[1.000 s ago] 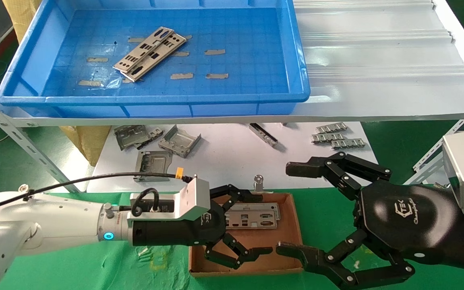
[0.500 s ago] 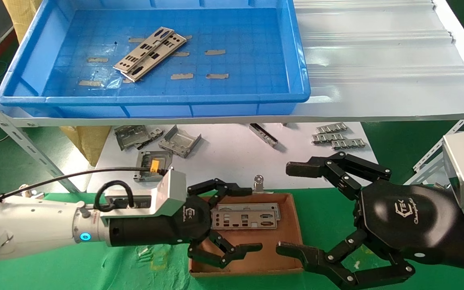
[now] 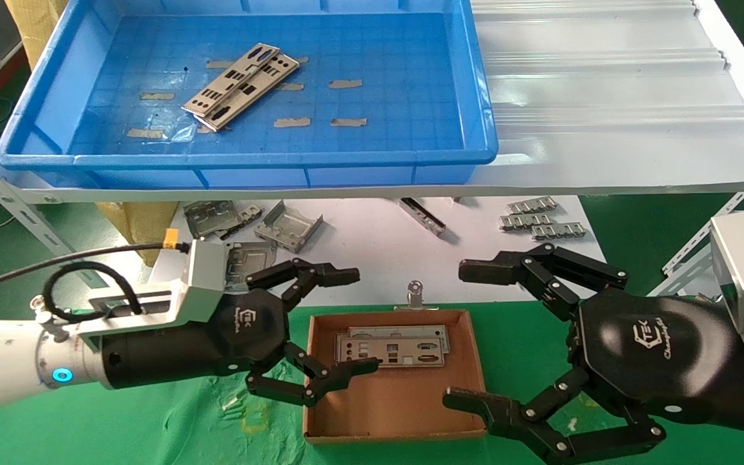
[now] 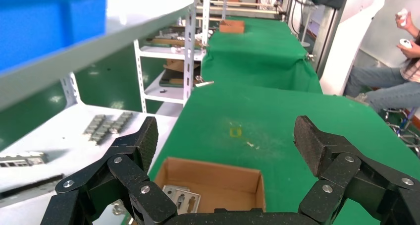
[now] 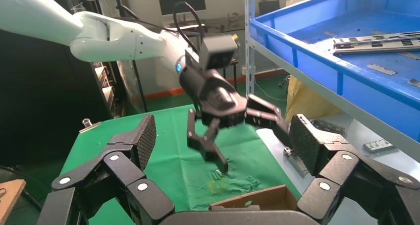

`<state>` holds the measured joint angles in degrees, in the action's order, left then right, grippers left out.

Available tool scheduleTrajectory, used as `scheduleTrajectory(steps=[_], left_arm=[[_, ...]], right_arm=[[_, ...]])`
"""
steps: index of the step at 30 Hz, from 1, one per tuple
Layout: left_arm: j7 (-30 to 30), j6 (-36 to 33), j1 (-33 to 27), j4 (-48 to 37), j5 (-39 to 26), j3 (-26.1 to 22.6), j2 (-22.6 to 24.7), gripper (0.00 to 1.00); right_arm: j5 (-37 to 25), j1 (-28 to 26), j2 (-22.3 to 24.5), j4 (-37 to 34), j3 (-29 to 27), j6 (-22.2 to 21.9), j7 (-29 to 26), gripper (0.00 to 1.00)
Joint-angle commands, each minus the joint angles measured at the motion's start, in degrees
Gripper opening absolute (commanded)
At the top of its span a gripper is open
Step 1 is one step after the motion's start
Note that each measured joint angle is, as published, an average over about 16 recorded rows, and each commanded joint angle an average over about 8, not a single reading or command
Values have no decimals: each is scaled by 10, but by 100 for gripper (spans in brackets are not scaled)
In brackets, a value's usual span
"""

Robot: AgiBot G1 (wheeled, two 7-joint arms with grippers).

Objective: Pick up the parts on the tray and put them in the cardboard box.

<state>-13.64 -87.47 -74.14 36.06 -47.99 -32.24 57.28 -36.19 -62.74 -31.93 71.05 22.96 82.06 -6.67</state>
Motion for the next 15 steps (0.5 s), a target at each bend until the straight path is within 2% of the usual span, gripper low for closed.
scheduleTrajectory(steps=[1,15], left_arm=[[14,1,7,22,4,9,-13,100],[111,8,57,171,28,74,-101,100]], right_arm=[[0,0,0,0,0,0,0,100],[0,0,0,0,0,0,0,100]])
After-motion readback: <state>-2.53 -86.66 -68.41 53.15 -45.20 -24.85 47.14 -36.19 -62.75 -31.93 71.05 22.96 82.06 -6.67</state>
